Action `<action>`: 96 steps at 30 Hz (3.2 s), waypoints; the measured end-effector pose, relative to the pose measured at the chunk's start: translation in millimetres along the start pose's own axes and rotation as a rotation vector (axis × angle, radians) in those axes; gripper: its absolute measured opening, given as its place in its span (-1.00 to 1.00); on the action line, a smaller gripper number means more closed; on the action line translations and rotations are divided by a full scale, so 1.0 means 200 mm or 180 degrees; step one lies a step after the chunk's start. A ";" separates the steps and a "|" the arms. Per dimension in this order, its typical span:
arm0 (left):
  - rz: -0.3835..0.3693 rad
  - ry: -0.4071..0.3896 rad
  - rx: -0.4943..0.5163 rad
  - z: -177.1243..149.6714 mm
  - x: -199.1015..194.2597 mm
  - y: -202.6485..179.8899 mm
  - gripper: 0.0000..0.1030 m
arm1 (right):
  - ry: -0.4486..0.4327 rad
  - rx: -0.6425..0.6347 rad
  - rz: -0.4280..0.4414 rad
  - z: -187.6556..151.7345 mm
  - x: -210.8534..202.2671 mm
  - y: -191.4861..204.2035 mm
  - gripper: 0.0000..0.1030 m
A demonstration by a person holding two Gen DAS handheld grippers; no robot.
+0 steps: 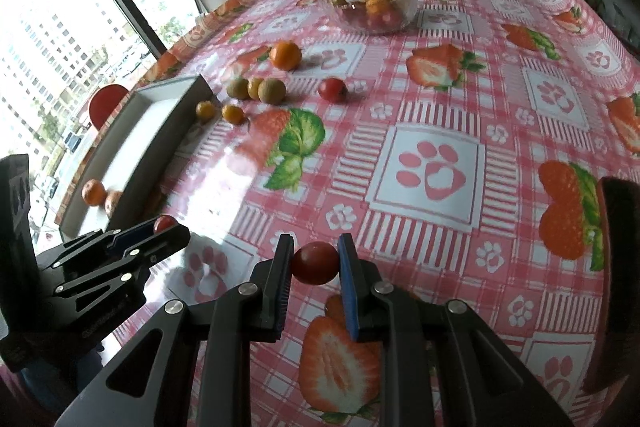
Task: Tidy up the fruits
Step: 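Carry both held red tomatoes over the white tray with both tools, then lower the red tomatoes into the white tray and open both tools, then withdraw both open tools from the tray toward the loose fruits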
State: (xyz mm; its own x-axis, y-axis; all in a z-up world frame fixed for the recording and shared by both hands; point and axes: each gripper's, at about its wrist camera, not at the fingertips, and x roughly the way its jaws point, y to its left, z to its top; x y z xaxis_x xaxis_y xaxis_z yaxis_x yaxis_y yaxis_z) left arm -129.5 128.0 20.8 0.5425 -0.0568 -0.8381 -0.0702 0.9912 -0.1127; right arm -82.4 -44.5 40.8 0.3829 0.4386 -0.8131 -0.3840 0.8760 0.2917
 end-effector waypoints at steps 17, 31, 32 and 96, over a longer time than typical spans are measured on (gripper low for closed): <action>0.0075 -0.0419 -0.0329 0.18 -0.24 0.39 -0.52 | 0.0005 -0.0454 0.0246 0.28 0.06 0.45 -0.52; 0.0517 -0.0515 -0.0737 0.16 -0.24 0.84 -0.52 | 0.0349 -0.0809 0.0577 0.39 0.35 0.91 -0.53; 0.0550 -0.0517 -0.0730 0.15 -0.23 0.85 -0.52 | 0.0372 -0.0828 0.0586 0.39 0.37 0.94 -0.53; 0.0632 -0.0529 -0.0726 0.12 -0.20 0.71 0.80 | 0.0291 -0.0710 -0.0545 0.38 0.47 0.47 0.91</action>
State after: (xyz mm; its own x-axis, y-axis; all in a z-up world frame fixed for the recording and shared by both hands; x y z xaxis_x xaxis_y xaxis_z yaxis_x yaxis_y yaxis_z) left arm -140.7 274.2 50.8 0.6271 0.1734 -0.7594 -0.3633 0.9275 -0.0882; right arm -17.8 93.8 30.7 0.3846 0.2595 -0.8859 -0.4995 0.8655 0.0366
